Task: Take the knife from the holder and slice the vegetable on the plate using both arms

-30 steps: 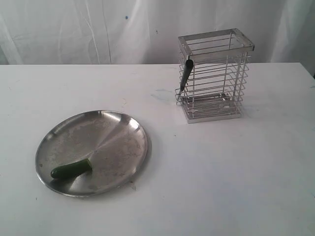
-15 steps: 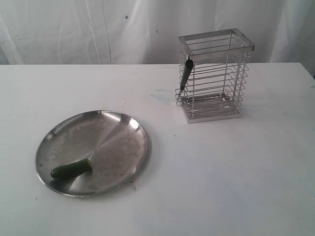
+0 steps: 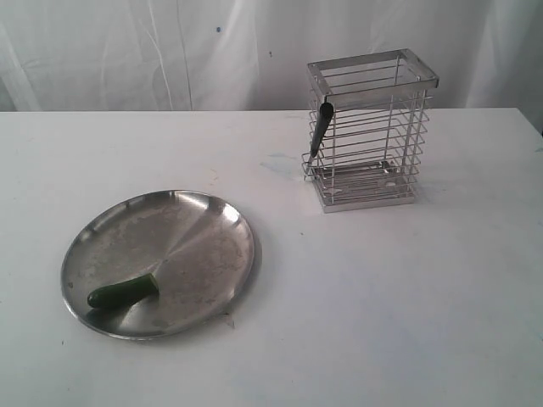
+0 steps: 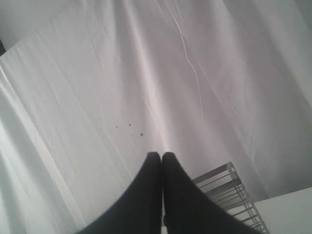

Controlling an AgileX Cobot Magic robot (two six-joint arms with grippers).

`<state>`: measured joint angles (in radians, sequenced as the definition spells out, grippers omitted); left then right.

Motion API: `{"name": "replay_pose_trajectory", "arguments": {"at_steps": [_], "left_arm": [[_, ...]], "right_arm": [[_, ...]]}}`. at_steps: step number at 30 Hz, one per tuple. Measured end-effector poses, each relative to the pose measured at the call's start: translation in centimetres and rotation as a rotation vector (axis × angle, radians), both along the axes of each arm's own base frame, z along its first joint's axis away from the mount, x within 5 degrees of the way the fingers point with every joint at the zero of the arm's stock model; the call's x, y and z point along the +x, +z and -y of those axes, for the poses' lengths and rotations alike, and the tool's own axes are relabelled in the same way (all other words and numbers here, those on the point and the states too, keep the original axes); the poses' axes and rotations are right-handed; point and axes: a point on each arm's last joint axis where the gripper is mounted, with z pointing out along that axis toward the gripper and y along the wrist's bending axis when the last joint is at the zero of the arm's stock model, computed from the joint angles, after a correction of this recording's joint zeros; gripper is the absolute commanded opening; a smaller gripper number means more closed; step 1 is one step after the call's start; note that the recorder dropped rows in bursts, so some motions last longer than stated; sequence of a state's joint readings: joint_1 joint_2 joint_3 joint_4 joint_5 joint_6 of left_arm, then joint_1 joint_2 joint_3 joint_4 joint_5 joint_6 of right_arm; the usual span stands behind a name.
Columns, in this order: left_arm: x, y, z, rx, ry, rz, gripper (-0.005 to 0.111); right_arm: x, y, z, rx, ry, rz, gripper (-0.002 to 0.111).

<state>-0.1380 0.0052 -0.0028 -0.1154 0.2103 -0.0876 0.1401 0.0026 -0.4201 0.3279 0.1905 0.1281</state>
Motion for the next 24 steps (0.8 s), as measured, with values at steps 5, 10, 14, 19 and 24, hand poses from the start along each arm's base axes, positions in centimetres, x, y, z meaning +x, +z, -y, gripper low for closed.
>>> {"name": "replay_pose_trajectory", "arguments": {"at_steps": [5,10,14,19,24], "left_arm": [[0.0,0.0,0.0,0.0,0.0,0.0,0.0],[0.0,0.0,0.0,0.0,0.0,0.0,0.0],[0.0,0.0,0.0,0.0,0.0,0.0,0.0],[0.0,0.0,0.0,0.0,0.0,0.0,0.0],[0.0,0.0,0.0,0.0,0.0,0.0,0.0]], "right_arm": [[-0.8,0.8,-0.2,-0.104,0.008,-0.026,0.0],[-1.1,1.2,-0.2,-0.116,0.005,-0.006,0.0],[-1.4,2.0,0.0,-0.059,-0.002,0.066,0.0],[0.7,1.1,-1.5,-0.221,0.116,-0.161,0.01],[7.2,1.3,-3.5,-0.482,0.265,-0.452,0.053]]}}
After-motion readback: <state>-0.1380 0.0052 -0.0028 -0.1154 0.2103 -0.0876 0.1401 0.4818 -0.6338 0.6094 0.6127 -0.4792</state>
